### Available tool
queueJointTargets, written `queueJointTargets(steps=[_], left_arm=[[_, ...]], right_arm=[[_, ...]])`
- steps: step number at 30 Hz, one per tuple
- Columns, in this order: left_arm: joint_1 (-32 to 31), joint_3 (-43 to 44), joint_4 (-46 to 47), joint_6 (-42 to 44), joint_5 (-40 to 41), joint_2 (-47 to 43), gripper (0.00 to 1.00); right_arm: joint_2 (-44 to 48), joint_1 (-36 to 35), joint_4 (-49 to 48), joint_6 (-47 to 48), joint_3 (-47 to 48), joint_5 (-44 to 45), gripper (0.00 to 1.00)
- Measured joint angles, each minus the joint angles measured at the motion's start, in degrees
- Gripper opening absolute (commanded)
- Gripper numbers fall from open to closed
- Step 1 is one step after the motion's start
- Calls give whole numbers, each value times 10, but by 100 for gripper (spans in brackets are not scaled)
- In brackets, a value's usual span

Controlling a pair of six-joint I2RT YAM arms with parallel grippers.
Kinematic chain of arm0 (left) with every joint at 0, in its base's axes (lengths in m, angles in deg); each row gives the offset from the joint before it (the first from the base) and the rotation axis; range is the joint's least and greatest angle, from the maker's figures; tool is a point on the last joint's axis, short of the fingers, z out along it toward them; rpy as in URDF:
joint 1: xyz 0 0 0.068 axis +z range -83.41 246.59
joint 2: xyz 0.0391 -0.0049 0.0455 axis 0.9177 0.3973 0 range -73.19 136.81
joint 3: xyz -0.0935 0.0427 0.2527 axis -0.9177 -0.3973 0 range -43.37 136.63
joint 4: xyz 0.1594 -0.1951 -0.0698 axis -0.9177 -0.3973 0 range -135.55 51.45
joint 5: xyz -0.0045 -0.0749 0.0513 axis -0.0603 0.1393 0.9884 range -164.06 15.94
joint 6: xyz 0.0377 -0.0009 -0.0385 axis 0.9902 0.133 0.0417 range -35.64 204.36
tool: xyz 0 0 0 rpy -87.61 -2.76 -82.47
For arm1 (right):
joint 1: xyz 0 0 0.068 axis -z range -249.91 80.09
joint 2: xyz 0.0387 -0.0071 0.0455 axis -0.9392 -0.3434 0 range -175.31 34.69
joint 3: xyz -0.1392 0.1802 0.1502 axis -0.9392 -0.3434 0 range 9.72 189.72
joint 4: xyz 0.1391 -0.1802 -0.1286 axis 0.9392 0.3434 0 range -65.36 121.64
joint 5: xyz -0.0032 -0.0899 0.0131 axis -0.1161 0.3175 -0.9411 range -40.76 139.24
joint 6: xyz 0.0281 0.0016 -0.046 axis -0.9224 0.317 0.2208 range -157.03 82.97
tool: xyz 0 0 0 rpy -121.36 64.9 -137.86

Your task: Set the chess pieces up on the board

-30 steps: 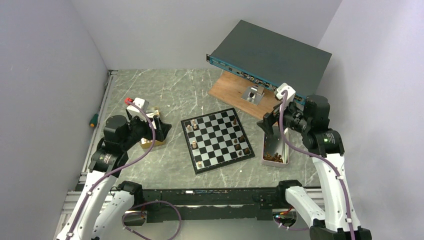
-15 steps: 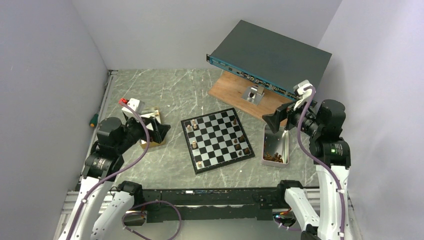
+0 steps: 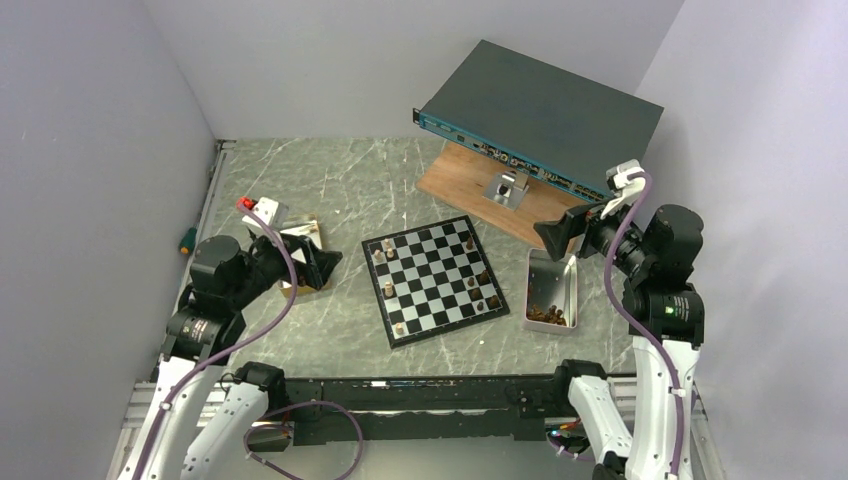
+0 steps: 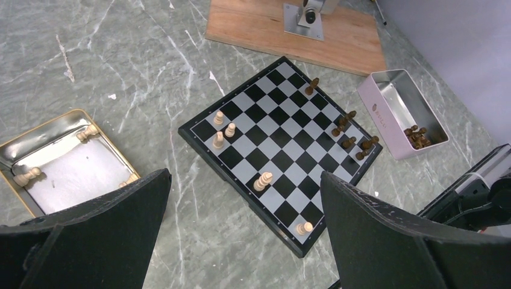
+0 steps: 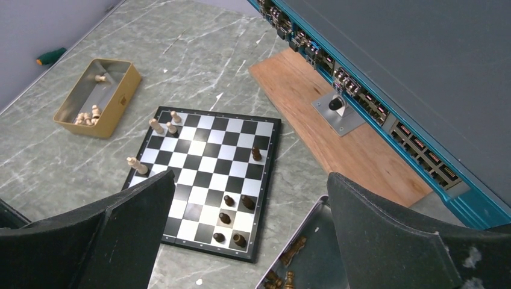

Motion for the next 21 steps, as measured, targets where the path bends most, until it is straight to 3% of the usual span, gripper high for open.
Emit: queueJointTargets(steps=[21], left_arm=[[0, -26, 1, 0, -25, -40, 100]], right_arm=[[4, 53, -13, -12, -28, -49, 100]])
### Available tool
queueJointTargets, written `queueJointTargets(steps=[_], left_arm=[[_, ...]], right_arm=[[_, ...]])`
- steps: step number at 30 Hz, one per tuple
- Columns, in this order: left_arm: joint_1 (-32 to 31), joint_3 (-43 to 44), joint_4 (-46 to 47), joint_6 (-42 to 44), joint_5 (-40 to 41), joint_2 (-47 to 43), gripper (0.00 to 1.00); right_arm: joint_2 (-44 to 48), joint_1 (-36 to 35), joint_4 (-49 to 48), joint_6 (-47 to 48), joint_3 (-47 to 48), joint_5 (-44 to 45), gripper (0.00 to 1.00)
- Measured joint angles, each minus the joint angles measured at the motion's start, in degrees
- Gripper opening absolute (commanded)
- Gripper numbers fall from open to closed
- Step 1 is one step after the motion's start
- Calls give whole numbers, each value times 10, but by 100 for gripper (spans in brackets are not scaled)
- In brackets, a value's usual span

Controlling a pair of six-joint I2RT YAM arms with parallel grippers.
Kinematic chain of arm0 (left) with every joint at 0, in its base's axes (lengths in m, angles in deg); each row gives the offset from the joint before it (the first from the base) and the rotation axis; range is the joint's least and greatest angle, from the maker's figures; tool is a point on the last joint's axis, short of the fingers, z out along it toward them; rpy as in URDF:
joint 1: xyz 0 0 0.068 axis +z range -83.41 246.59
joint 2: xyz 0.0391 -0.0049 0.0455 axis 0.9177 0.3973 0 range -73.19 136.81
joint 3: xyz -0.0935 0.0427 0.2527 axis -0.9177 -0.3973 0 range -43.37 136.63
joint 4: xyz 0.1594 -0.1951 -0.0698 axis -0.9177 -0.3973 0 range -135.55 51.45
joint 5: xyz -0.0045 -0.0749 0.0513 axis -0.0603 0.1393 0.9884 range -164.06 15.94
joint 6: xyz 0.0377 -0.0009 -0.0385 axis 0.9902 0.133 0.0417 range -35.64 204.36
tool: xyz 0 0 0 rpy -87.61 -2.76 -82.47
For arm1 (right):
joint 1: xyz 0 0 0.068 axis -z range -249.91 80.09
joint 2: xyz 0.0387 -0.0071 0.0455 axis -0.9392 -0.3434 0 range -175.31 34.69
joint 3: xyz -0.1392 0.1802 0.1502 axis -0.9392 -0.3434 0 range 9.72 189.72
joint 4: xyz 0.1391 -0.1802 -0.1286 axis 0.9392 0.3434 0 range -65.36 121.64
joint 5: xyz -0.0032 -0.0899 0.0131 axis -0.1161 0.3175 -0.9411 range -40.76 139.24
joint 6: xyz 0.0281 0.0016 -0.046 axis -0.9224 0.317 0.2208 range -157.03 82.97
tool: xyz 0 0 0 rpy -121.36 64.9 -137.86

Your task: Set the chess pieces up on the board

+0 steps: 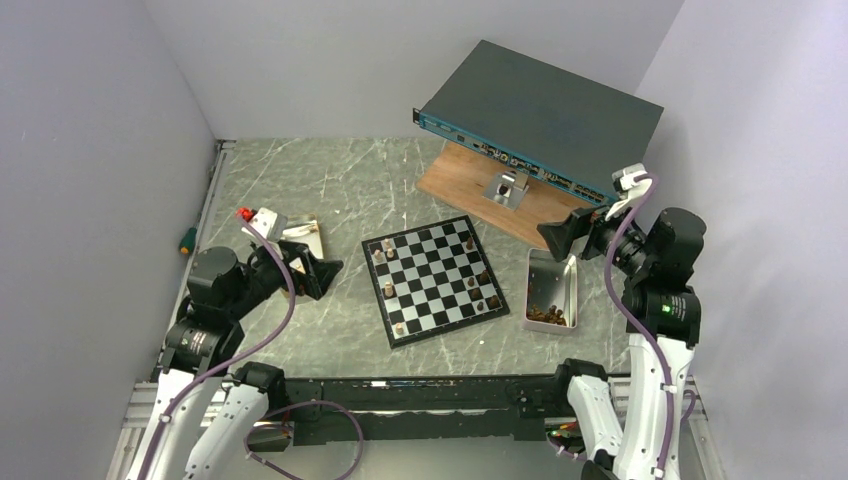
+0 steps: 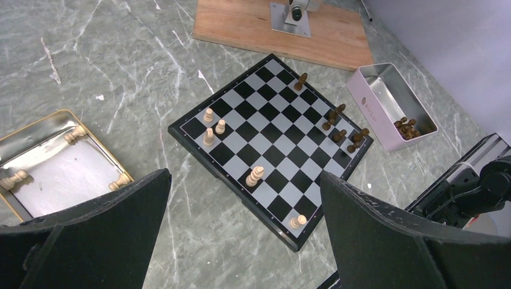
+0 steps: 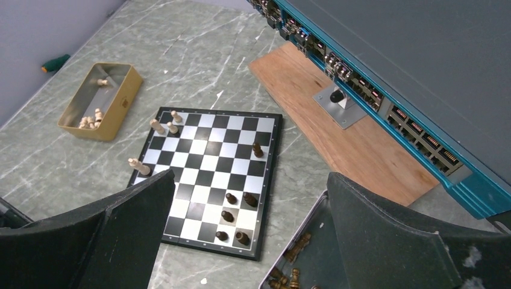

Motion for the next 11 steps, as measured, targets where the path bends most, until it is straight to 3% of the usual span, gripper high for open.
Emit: queueJointTargets(steps=[11], left_arm=[[0, -2, 0, 3, 0, -4, 100]], right_arm=[[3, 6, -2, -11, -1, -6, 100]])
